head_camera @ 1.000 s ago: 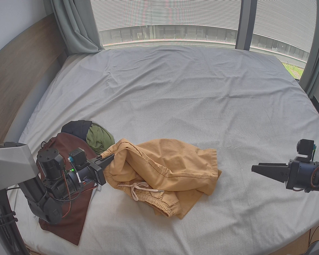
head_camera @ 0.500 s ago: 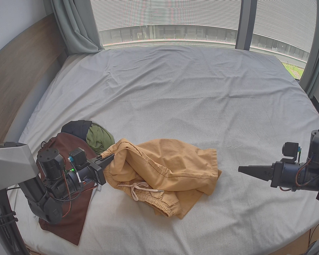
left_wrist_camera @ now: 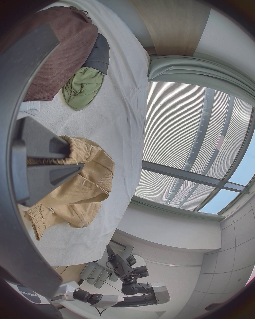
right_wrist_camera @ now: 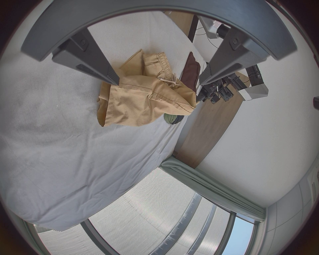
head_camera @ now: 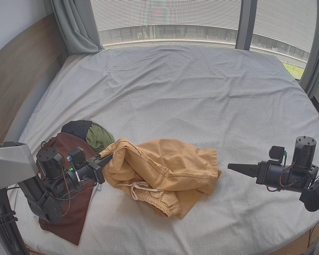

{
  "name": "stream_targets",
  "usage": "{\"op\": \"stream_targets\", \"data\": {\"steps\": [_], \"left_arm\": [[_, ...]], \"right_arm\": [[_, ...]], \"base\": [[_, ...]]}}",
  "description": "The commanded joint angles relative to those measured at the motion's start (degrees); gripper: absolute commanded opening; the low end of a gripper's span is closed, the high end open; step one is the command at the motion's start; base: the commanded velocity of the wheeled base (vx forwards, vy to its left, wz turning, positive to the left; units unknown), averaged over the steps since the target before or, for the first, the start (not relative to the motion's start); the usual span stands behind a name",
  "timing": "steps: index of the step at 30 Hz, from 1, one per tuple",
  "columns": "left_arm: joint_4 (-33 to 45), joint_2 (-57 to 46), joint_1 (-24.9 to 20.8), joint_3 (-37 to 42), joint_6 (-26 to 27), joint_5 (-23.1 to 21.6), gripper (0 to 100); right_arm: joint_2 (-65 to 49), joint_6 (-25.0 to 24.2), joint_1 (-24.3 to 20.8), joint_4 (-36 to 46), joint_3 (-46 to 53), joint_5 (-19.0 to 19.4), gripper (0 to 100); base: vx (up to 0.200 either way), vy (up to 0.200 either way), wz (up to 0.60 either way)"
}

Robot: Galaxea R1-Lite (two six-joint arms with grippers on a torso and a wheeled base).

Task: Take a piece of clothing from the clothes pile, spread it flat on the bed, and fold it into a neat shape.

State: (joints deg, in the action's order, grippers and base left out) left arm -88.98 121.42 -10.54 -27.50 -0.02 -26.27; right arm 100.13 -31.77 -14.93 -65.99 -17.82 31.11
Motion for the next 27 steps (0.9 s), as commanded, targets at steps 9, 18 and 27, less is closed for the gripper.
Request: {"op": "stream_targets", "data": {"steps": [9, 18, 27], "left_arm": [[-0.1, 0.0, 0.2, 0.0, -0.1, -0.1, 0], [-0.1, 0.0, 0.2, -0.1, -0.1, -0.1, 0], [-0.1, 0.1, 0.3, -0.1, -0.1, -0.1, 0]], "right_arm": [[16.0, -5.7, 0.0, -16.2, 0.6, -1.5, 100], [24.4, -6.4, -0.1, -22.2, -0.8, -1.6, 100], [26.7, -7.9, -0.1, -22.3, -3.0, -1.5, 100]], "base": [[0.000, 0.000, 0.00], [0.000, 0.000, 0.00], [0.000, 0.000, 0.00]]}}
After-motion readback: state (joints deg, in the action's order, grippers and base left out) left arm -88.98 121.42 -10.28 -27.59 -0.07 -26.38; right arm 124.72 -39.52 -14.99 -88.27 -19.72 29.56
